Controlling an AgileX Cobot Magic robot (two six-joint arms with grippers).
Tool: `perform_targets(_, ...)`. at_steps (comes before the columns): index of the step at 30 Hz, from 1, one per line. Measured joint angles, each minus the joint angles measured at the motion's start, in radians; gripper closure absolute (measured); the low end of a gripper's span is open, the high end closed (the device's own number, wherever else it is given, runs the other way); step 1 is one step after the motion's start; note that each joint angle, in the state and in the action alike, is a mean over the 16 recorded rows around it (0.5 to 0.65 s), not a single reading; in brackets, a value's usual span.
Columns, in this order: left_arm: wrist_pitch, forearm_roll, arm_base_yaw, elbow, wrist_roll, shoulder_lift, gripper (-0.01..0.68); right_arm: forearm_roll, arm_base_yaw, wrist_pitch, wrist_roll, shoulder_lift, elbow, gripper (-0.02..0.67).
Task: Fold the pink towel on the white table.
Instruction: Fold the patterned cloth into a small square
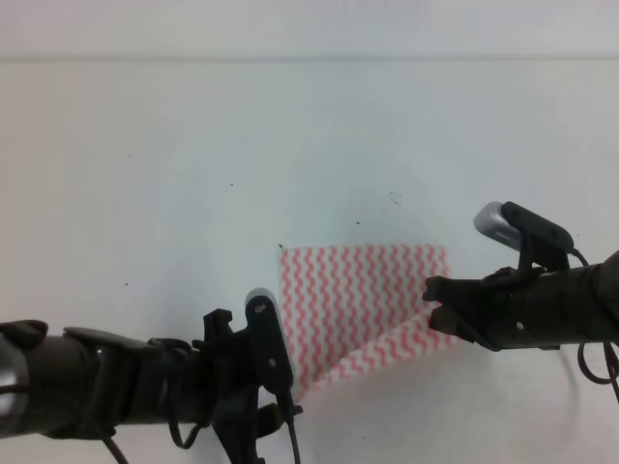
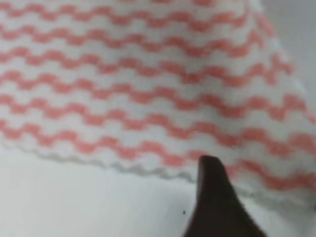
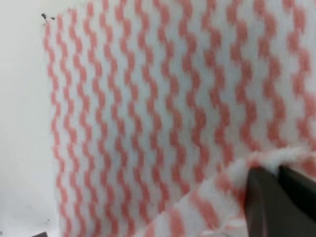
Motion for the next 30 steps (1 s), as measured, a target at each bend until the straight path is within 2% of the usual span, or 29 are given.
perform_targets(9,0.011,0.0,0.0,0.0,-0.04,0.0,0.581,0.0,0.0,0.003,-0.001,-0.003,0.0,0.665)
perform_targets(15,0.031,-0.015,0.0,0.002,-0.046,-0.009,0.669,0.0,0.0,0.007,-0.001,-0.005,0.0,0.666)
perform_targets(30,0.026,-0.015,0.0,-0.049,-0.131,-0.047,0.677,-0.001,0.0,0.005,-0.003,0.002,-0.005,0.664)
